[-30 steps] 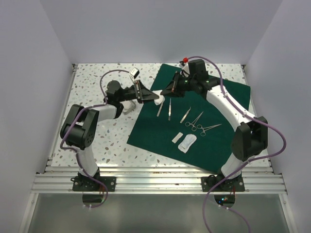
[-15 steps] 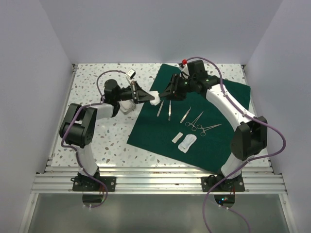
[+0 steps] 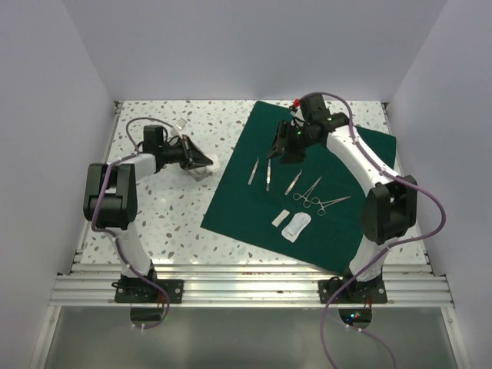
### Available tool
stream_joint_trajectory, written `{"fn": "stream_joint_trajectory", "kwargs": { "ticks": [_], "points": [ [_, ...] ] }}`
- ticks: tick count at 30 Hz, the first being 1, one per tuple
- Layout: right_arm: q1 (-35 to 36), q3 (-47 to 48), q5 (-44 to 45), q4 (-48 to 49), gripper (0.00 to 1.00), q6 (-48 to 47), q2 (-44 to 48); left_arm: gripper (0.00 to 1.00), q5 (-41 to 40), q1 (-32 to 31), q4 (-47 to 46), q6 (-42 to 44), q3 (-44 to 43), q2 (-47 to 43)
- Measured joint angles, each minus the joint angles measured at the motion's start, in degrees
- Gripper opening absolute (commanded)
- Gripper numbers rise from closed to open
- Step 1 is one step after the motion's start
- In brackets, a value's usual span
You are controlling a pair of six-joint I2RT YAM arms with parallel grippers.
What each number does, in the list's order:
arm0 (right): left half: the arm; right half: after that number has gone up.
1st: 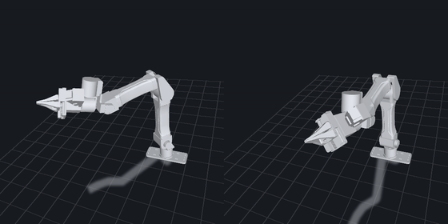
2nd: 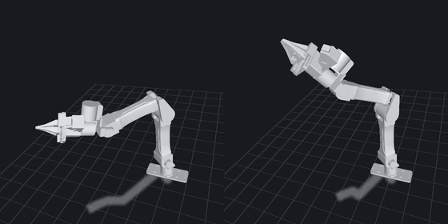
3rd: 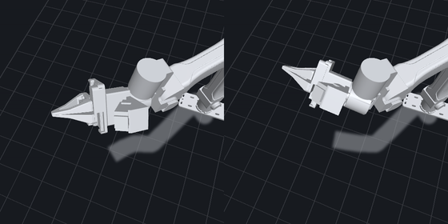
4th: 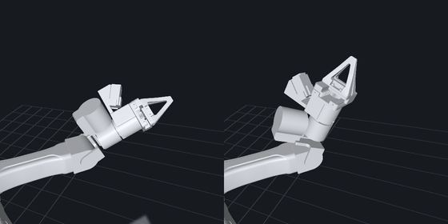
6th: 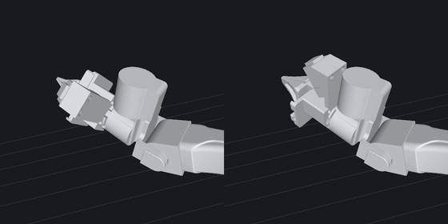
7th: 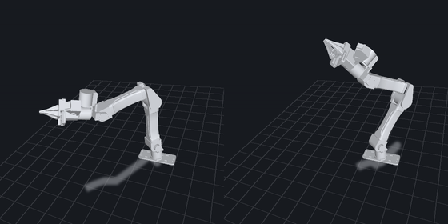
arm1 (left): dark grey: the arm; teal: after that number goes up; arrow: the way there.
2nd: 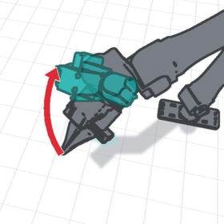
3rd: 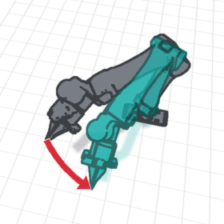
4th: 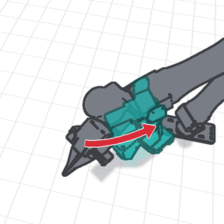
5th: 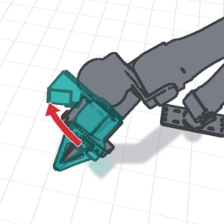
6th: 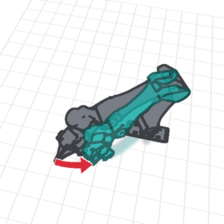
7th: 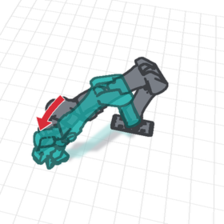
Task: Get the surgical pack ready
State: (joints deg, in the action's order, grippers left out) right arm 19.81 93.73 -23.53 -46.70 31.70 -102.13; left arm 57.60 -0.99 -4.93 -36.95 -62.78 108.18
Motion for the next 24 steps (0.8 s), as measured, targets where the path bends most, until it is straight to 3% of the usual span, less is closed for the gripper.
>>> {"fn": "stream_joint_trajectory", "kwargs": {
  "ticks": [9,24],
  "points": [
    [-1.53,0.00,-1.29,-0.94,0.56,-1.27,-3.69,0.00,-3.04,0.94,7.39,3.61,-3.54,5.40],
    [-3.34,0.00,-2.99,-1.70,0.56,-1.77,-4.33,0.00,-5.49,4.46,9.09,3.65,-8.92,9.44]
  ]
}}
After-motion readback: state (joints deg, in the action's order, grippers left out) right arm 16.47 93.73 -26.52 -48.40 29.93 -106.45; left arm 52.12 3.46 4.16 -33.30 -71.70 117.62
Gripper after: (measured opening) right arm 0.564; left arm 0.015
